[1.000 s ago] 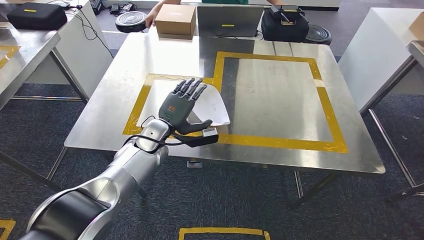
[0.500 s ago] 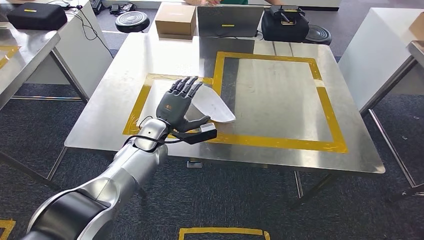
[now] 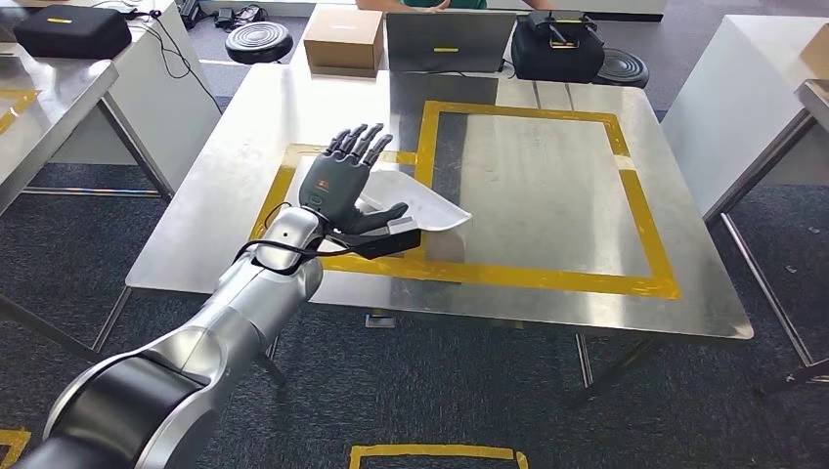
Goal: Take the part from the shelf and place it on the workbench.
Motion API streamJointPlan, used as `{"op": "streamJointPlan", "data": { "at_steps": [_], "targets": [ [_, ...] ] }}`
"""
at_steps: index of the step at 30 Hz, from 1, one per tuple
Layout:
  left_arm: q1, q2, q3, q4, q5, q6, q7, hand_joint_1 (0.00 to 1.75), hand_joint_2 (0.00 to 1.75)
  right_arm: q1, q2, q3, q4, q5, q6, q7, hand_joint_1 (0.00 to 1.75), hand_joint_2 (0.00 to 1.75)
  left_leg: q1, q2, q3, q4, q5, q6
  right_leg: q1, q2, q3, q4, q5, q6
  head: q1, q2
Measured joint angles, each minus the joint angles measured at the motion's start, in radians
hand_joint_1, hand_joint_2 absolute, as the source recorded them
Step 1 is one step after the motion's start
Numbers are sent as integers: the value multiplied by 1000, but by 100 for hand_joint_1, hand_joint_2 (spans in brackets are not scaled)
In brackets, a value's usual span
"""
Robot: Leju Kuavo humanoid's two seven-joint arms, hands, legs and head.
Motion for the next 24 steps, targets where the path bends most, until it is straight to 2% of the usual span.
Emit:
{"op": "streamJointPlan", "data": {
  "at_steps": [8,11,13,15,17,18,19,20,21,22,23,24],
  "targets": [
    [-12,-6,0,-3,-3,-16,-13,0,0,0,0,-7,0,-5,0,-4,0,0,0,0,0,0,0,0,0,0,0,0,0,0,0,0],
    [-14,-5,0,-3,3,-19,-26,0,0,-1,1,-8,0,-7,0,-9,0,0,-5,0,-1,1,-1,5,-5,0,1,-4,4,5,0,0],
    [-18,-6,0,-3,5,-23,-33,0,0,-1,1,-8,0,-7,0,-13,0,0,0,1,3,-9,6,11,-4,0,0,-1,1,10,0,0],
    [-24,-7,0,-4,5,-28,-35,0,0,-2,1,-8,0,-7,0,-14,0,0,7,4,5,-22,15,16,-6,0,-28,57,-38,16,3,0],
    [-26,-8,0,-3,4,-33,-32,0,0,-2,1,-10,0,-7,0,-14,0,0,9,6,2,-24,19,19,-13,0,-91,185,-100,25,6,0],
    [-26,-8,0,-1,4,-35,-30,0,0,-1,0,-11,0,-7,0,-14,0,0,10,7,0,-23,19,18,-17,0,-122,245,-117,29,6,0],
    [-25,-8,0,1,3,-36,-28,0,0,-1,0,-13,0,-7,0,-14,0,0,12,7,-2,-21,20,16,-21,-1,-141,276,-116,34,6,0],
    [-24,-8,0,3,2,-37,-25,0,0,-1,0,-14,0,-7,0,-14,0,0,14,8,-4,-19,21,12,-25,-1,-144,273,-96,38,6,0],
    [-24,-8,0,4,2,-37,-25,0,0,-1,0,-14,0,-7,0,-14,0,0,19,8,-7,-15,21,7,-31,-1,-127,229,-59,44,6,0],
    [-25,-8,0,4,2,-38,-24,0,0,-1,0,-15,0,-6,0,-14,0,0,23,7,-10,-9,19,0,-36,-2,-97,161,-22,50,7,0],
    [-26,-8,0,4,2,-38,-23,0,0,-2,1,-15,0,-6,0,-14,0,0,26,6,-14,-4,19,-9,-37,0,-69,101,5,52,9,0],
    [-27,-8,0,4,2,-38,-23,0,0,-2,1,-15,1,-5,0,-14,0,0,26,4,-18,1,19,-19,-38,3,-51,58,21,50,10,0]
  ]
}}
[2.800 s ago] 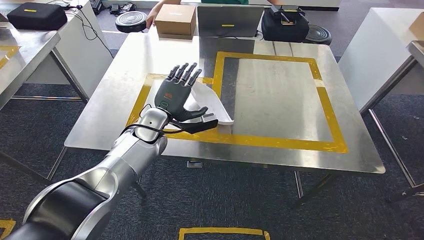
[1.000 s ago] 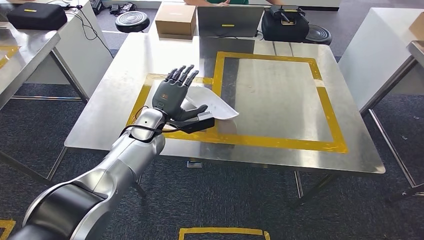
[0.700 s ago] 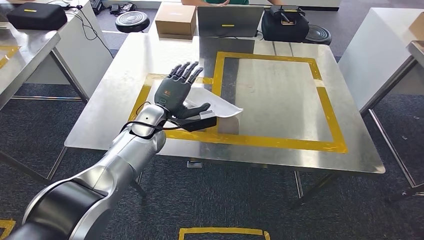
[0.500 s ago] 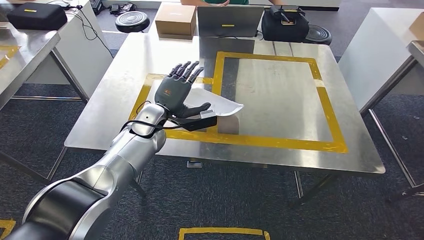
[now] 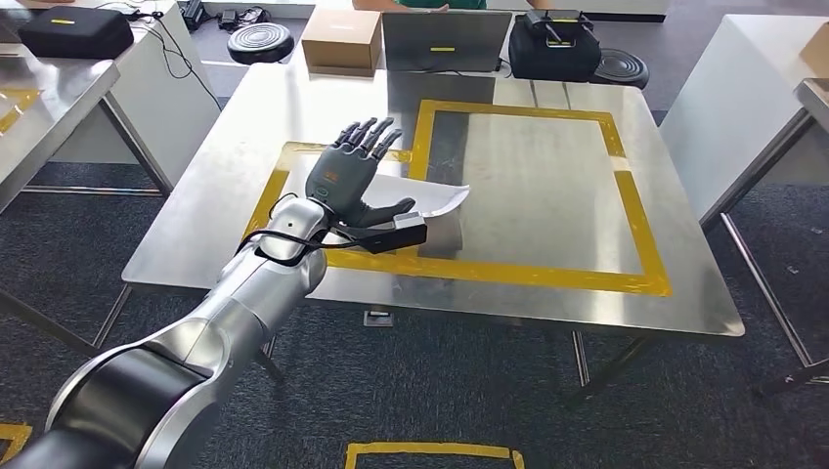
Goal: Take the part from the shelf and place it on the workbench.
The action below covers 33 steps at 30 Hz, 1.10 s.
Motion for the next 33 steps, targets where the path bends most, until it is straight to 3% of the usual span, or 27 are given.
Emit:
{"op": "streamJointPlan", "data": {
  "at_steps": [3,5,7,9,10,11,12,15,17,19,20,22,24,25,26,27,28,30,31,33],
  "targets": [
    [-1,0,0,0,0,-1,1,0,0,-2,1,0,1,0,-1,0,0,0,-1,-4,-10,1,11,-27,5,8,-5,-17,3,-34,1,0],
    [-2,2,0,0,0,-1,2,0,0,-3,1,0,1,0,-1,0,0,0,2,-2,-21,16,-6,-38,6,5,-15,-19,12,-57,-2,0],
    [-2,4,0,1,0,-2,2,0,0,-3,1,0,1,0,-1,0,0,0,2,0,-55,103,-76,-41,8,2,-30,-20,25,-73,-7,0],
    [-1,4,0,2,0,-3,3,0,0,-3,1,0,1,1,-1,0,0,0,-1,1,-96,232,-152,-40,15,1,-47,-20,38,-81,-12,0],
    [0,4,0,2,0,-4,4,0,0,-3,1,0,1,2,-1,0,0,0,-3,1,-103,272,-168,-38,18,0,-55,-20,45,-83,-13,0],
    [1,4,0,2,0,-5,5,0,0,-3,1,0,1,3,-1,0,0,0,-5,1,-93,278,-164,-33,22,0,-64,-19,52,-84,-14,0],
    [1,5,0,2,0,-5,6,0,0,-3,1,0,1,4,-1,1,0,0,-9,1,-63,245,-146,-26,26,0,-72,-19,59,-85,-15,0],
    [-4,4,-1,0,0,-6,8,0,0,-4,3,0,1,8,-2,3,0,0,-24,3,66,54,-97,0,32,-1,-89,-19,77,-78,-16,0],
    [-6,4,-1,-1,0,-9,10,0,0,-6,4,0,1,10,-4,3,0,0,-33,5,90,5,-94,8,30,-3,-92,-20,89,-67,-17,0],
    [-6,4,-1,0,0,-13,14,0,0,-7,3,0,1,11,-3,3,0,0,-34,7,82,-1,-78,16,27,-3,-94,-23,99,-53,-19,0],
    [-7,4,-1,0,0,-16,16,0,0,-7,3,0,1,11,-2,3,0,0,-31,8,77,-5,-68,23,26,-3,-99,-17,90,-47,-18,0],
    [-8,2,-1,0,0,-19,18,0,0,-7,2,0,1,12,-2,3,0,0,-26,12,59,-13,-44,34,24,-3,-124,45,24,-36,-14,0],
    [-6,2,-1,2,0,-22,18,0,0,-7,2,0,1,13,-2,3,0,0,-25,12,32,-13,-23,39,23,-3,-159,167,-63,-27,-9,0],
    [-3,3,-1,2,1,-23,18,0,0,-7,2,0,1,13,-2,3,0,0,-25,13,17,-12,-13,38,22,-4,-168,216,-83,-24,-9,0],
    [0,3,-1,3,1,-24,18,0,0,-7,1,0,1,13,-2,3,0,0,-25,13,3,-9,-3,37,22,-4,-163,239,-81,-22,-8,0],
    [1,4,-1,3,1,-25,17,0,0,-7,1,0,1,14,-2,3,0,0,-25,13,-11,-7,5,35,21,-4,-141,226,-61,-21,-8,0],
    [2,4,-1,3,2,-25,17,0,0,-8,0,0,1,14,-2,3,0,0,-25,13,-25,-3,14,33,21,-4,-101,181,-36,-22,-7,0],
    [2,5,-1,2,2,-25,17,0,0,-10,-1,0,1,14,-2,3,0,0,-26,13,-46,3,29,24,23,-3,-11,52,-22,-29,-7,0],
    [2,6,-1,1,2,-25,17,0,0,-11,-1,0,1,14,-2,3,0,0,-26,13,-52,5,36,19,25,-2,18,5,-26,-36,-8,0],
    [1,6,-1,1,2,-25,16,0,0,-12,-1,0,1,14,-2,3,0,0,-27,12,-55,2,50,6,32,0,28,-24,-30,-54,-9,0]
  ]
}}
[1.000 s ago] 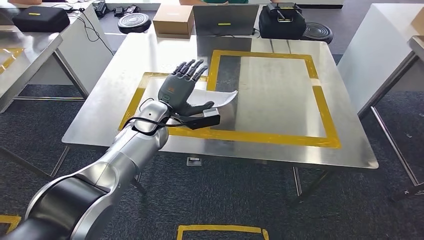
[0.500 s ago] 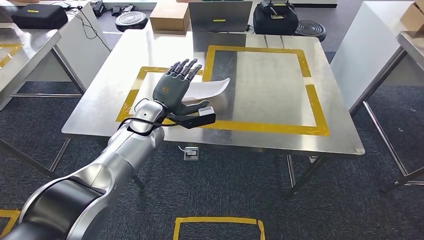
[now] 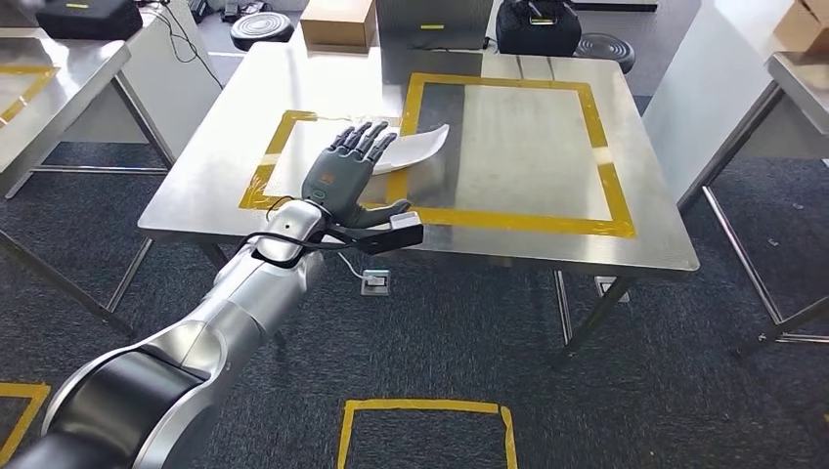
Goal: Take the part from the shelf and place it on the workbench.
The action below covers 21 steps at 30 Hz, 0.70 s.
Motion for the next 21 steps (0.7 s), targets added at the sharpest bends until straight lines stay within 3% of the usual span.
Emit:
{"op": "streamJointPlan", "data": {
  "at_steps": [2,3,6,7,8,9,11,13,14,17,18,19,21],
  "targets": [
    [0,1,0,1,0,-2,-1,0,0,0,0,0,0,-1,0,0,0,0,2,-1,-5,2,1,-13,-2,-2,-9,-5,16,-17,0,0],
    [0,2,0,1,0,-3,-2,0,0,0,0,0,0,-1,0,-1,0,0,4,-3,-14,20,-21,-19,-4,-3,-16,-9,27,-24,-1,0],
    [2,5,0,2,0,-6,-5,0,0,0,0,0,0,-3,0,-1,0,0,7,-4,-69,181,-153,-33,-6,-5,-48,-11,57,-34,-5,0],
    [4,5,0,3,0,-8,-5,0,0,1,0,0,0,-4,0,-1,0,0,7,-4,-82,240,-180,-36,-6,-5,-61,-10,67,-34,-6,0],
    [6,5,0,4,0,-9,-5,0,0,1,0,0,0,-4,0,-1,0,0,7,-4,-82,276,-187,-37,-6,-5,-74,-10,76,-33,-7,0],
    [9,6,0,4,0,-11,-4,0,0,2,0,0,0,-4,0,-1,0,0,7,-4,-65,278,-174,-37,-6,-5,-86,-9,86,-32,-8,0],
    [11,6,0,4,0,-13,-2,0,0,2,0,0,0,-4,0,-1,0,0,8,-4,21,180,-133,-32,-6,-5,-107,-8,101,-26,-9,0],
    [11,4,0,1,0,-13,-3,0,0,2,0,0,0,-5,0,-1,0,0,5,-5,113,52,-130,-23,-4,-5,-118,-5,113,-16,-10,0],
    [11,4,0,0,0,-14,-4,0,0,2,0,0,0,-5,0,0,0,0,3,-7,136,17,-138,-16,-2,-5,-120,-4,118,-9,-10,0],
    [11,3,0,0,0,-14,-8,0,0,3,0,-1,0,-9,0,0,0,0,0,-6,132,1,-134,11,-4,-5,-123,-5,129,10,-9,0],
    [10,1,0,0,0,-15,-8,0,0,3,0,-1,0,-9,0,0,0,0,1,-5,128,-1,-127,19,-6,-4,-130,8,117,16,-8,0],
    [10,0,0,0,0,-15,-9,0,0,4,0,-2,0,-10,0,0,0,0,3,-3,123,-3,-119,27,-7,-4,-145,41,92,20,-6,0],
    [12,-3,0,0,0,-16,-9,0,0,5,0,-5,0,-11,0,0,0,0,3,-2,108,-3,-105,34,-7,-5,-197,166,14,28,0,0]
  ]
}}
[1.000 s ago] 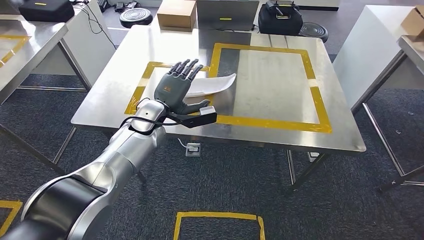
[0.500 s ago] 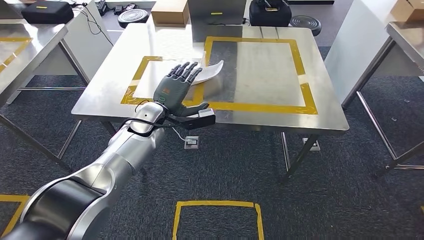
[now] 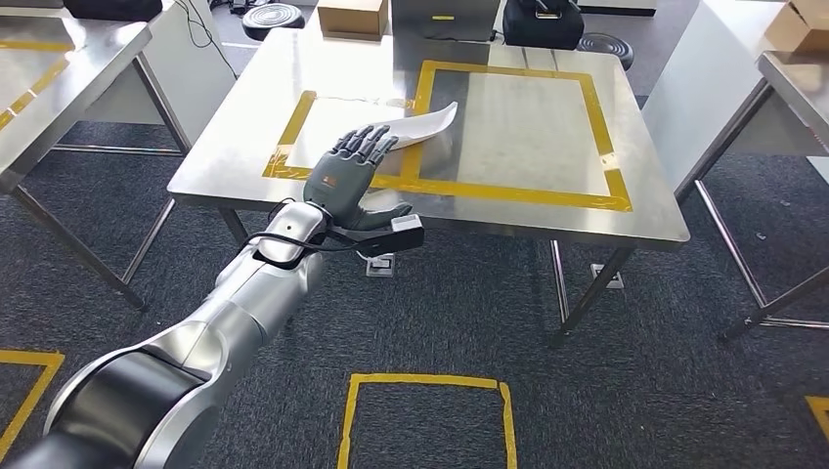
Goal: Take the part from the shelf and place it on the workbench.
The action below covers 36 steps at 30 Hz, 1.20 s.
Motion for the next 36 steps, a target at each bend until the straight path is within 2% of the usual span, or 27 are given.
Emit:
{"op": "streamJointPlan", "data": {
  "at_steps": [1,2,3,4,6,7,8,11,13,16,17,18,19,21,22,23,26,27,28,29,31,32,33,34,35,36],
  "targets": [
    [2,0,0,1,0,-1,0,0,0,1,0,-2,0,-1,0,0,0,0,-1,0,-8,1,6,1,0,0,-24,65,-32,2,2,0],
    [4,0,0,1,0,-3,0,0,0,2,0,-3,0,-2,0,0,0,0,-3,0,-15,1,11,1,0,0,-35,105,-47,3,2,0],
    [6,-1,0,1,0,-5,0,0,0,3,0,-3,0,-3,0,-1,0,0,-4,1,-21,2,16,1,1,0,-24,105,-43,1,3,0],
    [7,-1,0,1,0,-6,0,0,0,4,0,-4,0,-4,0,-1,0,0,-5,1,-25,2,19,0,2,0,7,64,-23,-2,3,0],
    [7,-3,0,1,0,-7,0,0,0,4,-1,-4,0,-6,0,-1,0,0,-8,1,-28,3,24,-4,7,-1,101,-80,23,-16,3,0],
    [6,-4,0,0,0,-7,0,0,0,3,-2,-4,0,-6,0,-1,0,0,-9,1,-29,3,26,-7,11,-2,134,-136,37,-22,3,0],
    [6,-5,0,0,0,-7,1,0,0,3,-2,-4,0,-6,0,-1,0,0,-10,1,-30,3,28,-12,14,-2,151,-168,43,-28,3,0],
    [6,-7,0,0,0,-8,0,0,0,4,-3,-6,0,-7,0,0,0,0,-10,1,-35,1,34,-27,14,-3,150,-183,52,-42,3,0],
    [4,-7,0,0,0,-8,0,0,0,4,-3,-7,0,-7,-1,1,0,0,-9,-1,-52,37,7,-38,7,-5,149,-193,62,-53,0,0],
    [6,-4,0,2,1,-12,1,0,0,5,-3,-8,0,-5,0,1,0,0,-3,-4,-129,216,-89,-52,4,-6,140,-195,71,-59,-6,0],
    [7,-3,0,4,1,-14,2,0,0,6,-3,-8,0,-4,0,1,0,0,1,-3,-147,262,-104,-56,3,-6,136,-194,73,-58,-6,0],
    [9,-2,0,5,1,-15,3,0,0,7,-3,-8,0,-3,0,1,0,0,3,-3,-150,275,-102,-59,2,-6,133,-192,75,-57,-6,0],
    [9,-1,0,6,1,-16,5,0,0,8,-3,-8,0,-2,0,1,0,0,6,-3,-132,246,-80,-61,1,-6,130,-190,77,-54,-6,0],
    [9,1,0,7,2,-16,7,0,0,8,-3,-9,0,-1,0,1,0,0,9,-4,-57,112,-24,-63,-1,-5,125,-183,79,-46,-7,0],
    [8,1,0,7,2,-16,7,0,0,8,-3,-9,0,0,0,1,0,0,10,-5,-28,54,-5,-60,-1,-5,121,-178,81,-40,-8,0],
    [8,1,0,7,2,-16,8,0,0,7,-3,-9,0,0,0,1,0,0,9,-7,-12,20,4,-55,0,-5,118,-176,83,-34,-8,0],
    [10,3,0,7,2,-16,12,0,0,8,-4,-9,0,1,0,0,0,0,4,-10,-20,12,14,-30,-1,-4,109,-176,92,-12,-7,0],
    [10,3,0,7,2,-16,13,0,0,9,-4,-9,0,2,0,1,0,0,4,-9,-24,11,20,-21,-3,-4,105,-170,85,-6,-7,0],
    [10,3,0,7,2,-16,13,0,0,8,-4,-9,0,3,0,1,0,0,5,-8,-30,9,27,-12,-5,-4,95,-147,63,-1,-5,0],
    [10,3,0,7,2,-16,13,0,0,8,-4,-9,0,3,0,2,0,0,6,-7,-38,8,35,-5,-5,-4,77,-104,27,3,-3,0],
    [11,3,0,7,2,-16,12,0,0,8,-4,-9,0,4,0,4,0,0,4,-7,-58,8,49,1,-5,-4,28,30,-59,8,1,0],
    [12,3,0,8,2,-16,12,0,0,8,-5,-9,0,4,0,5,0,0,2,-7,-69,8,56,3,-4,-4,11,87,-86,8,2,0],
    [14,3,0,8,2,-16,12,0,0,8,-5,-9,0,4,0,7,0,0,0,-7,-79,9,64,3,-4,-4,10,114,-94,7,2,0],
    [15,3,0,8,2,-16,12,0,0,8,-5,-9,0,4,0,8,0,0,-1,-7,-89,9,72,3,-2,-4,30,101,-83,3,2,0],
    [16,3,0,8,2,-16,12,0,0,7,-5,-9,0,4,0,10,0,0,-3,-7,-98,9,80,2,0,-4,70,50,-59,-3,3,0],
    [17,3,0,8,2,-16,12,0,0,6,-5,-9,0,4,0,10,0,0,-4,-7,-105,9,87,0,3,-4,122,-24,-38,-11,3,0]
  ]
}}
